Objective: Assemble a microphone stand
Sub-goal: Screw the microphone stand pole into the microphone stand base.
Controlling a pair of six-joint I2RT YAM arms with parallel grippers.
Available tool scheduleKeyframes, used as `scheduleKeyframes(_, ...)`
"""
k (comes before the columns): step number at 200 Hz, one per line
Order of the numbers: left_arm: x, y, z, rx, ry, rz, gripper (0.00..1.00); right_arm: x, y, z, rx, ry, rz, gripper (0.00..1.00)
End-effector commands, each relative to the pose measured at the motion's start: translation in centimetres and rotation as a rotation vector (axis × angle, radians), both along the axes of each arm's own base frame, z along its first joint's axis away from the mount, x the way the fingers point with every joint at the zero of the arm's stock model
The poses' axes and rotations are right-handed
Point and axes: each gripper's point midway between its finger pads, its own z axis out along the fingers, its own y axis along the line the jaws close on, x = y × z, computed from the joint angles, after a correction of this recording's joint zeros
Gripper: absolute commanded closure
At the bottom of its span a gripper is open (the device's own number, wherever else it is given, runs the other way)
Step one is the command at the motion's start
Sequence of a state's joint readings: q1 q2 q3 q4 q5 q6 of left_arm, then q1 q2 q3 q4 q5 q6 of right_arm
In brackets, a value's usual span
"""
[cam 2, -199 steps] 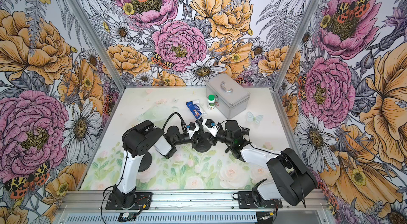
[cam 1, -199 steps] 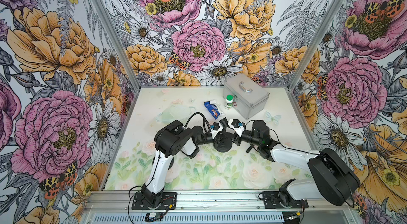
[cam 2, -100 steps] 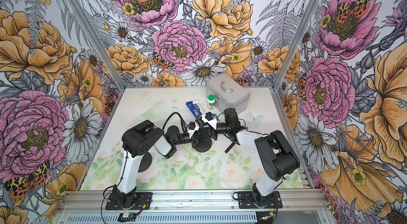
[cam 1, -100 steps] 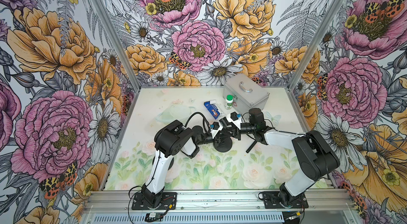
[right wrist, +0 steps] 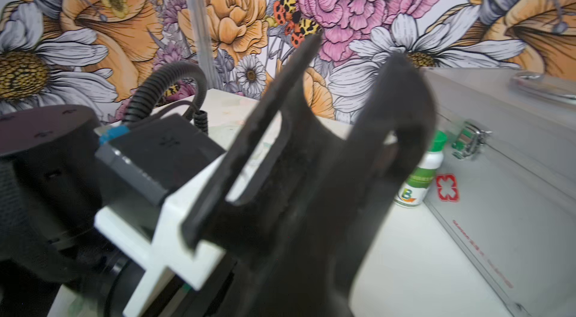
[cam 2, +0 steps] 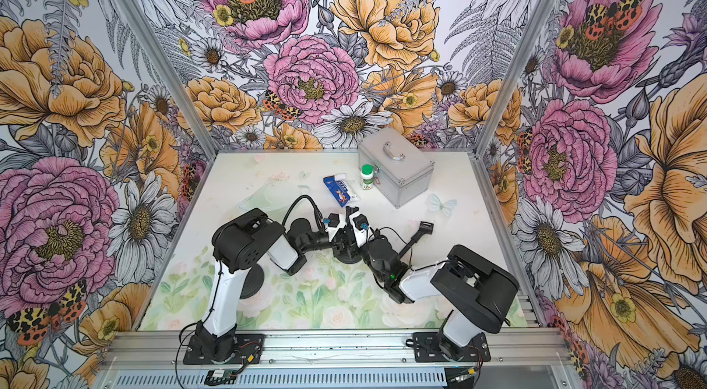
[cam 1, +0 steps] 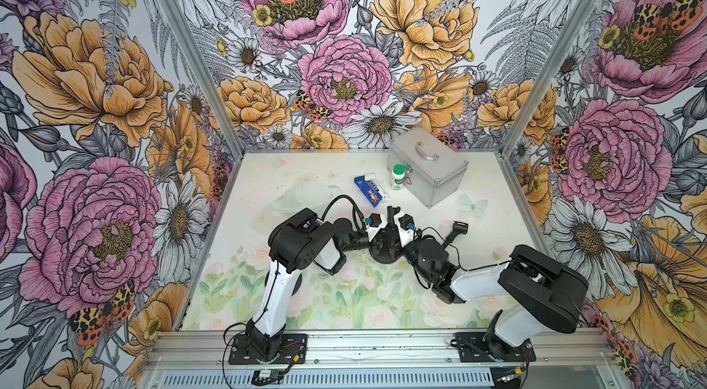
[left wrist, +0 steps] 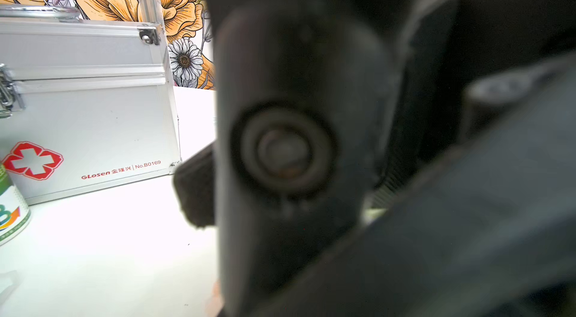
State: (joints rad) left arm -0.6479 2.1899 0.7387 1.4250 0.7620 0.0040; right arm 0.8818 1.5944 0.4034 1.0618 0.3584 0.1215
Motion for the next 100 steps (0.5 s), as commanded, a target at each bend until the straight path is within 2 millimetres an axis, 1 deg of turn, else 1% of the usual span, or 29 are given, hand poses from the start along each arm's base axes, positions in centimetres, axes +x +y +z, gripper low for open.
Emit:
scheduleKeyframes(1,0.4,-0.3,-0.4,-0.003,0.067,0.022,0.85,1.2,-2.3,-2.3,-0.151,0.004,-0.23,1.0)
scheduleKeyframes(10,0.4,-0.2,-0.4,-0.002,0.067,0.022,0.85,1.1,-1.1,-2.3,-0.17,0.002,-0.174,1.0)
scheduleKeyframes(24,0.4,-0.2,-0.4,-0.003,0.066,0.022,0.85,0.8,-0.2,-2.0,-0.2,-0.019,-0.108,1.0)
scheduleKeyframes(36,0.3,-0.2,-0.4,-0.001,0.067,0.02,0.85,0.1,0.8,-1.9,-0.247,-0.046,-0.008,0.82)
scheduleKeyframes(52,0.4,-0.2,-0.4,-0.001,0.066,0.02,0.85,-1.7,1.9,-1.7,-0.271,-0.083,0.183,0.72)
scheduleKeyframes(60,0.4,-0.2,-0.4,-0.001,0.065,0.021,0.85,-2.4,2.0,-1.5,-0.256,-0.088,0.275,0.69)
scheduleKeyframes(68,0.3,-0.2,-0.4,-0.002,0.065,0.018,0.85,-3.1,1.8,-1.3,-0.23,-0.078,0.358,0.64)
scheduleKeyframes(73,0.4,-0.2,-0.3,-0.002,0.064,0.02,0.85,-3.0,1.3,-1.1,-0.204,-0.069,0.406,0.62)
scheduleKeyframes(89,0.3,-0.2,-0.3,-0.003,0.067,0.015,0.85,-4.2,0.6,0.0,-0.147,-0.06,0.568,0.6)
scheduleKeyframes(100,0.4,-0.1,-0.4,-0.003,0.069,0.014,0.85,-4.0,0.0,0.6,-0.139,-0.049,0.619,0.59)
